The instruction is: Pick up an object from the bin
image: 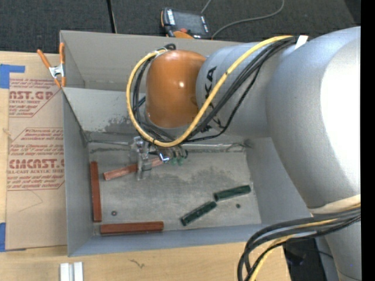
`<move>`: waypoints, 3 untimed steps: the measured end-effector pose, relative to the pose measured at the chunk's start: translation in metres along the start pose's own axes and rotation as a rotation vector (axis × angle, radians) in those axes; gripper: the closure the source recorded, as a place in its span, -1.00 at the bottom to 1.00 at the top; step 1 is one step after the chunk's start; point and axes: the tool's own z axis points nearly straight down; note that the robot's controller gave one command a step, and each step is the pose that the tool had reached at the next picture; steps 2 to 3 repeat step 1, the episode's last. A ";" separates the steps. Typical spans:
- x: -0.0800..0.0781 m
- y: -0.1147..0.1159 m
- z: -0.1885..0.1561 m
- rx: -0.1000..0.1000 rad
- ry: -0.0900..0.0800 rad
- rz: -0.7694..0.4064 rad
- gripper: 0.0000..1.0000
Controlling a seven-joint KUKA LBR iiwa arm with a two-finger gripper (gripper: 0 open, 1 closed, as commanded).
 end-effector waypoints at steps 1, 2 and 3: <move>-0.002 0.000 -0.044 0.001 -0.003 0.000 1.00; -0.002 0.000 -0.044 0.001 -0.003 0.000 1.00; -0.002 0.000 -0.044 0.001 -0.003 0.000 1.00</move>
Offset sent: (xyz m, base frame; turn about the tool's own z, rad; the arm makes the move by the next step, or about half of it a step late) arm 0.0001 -0.0001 0.0408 0.0000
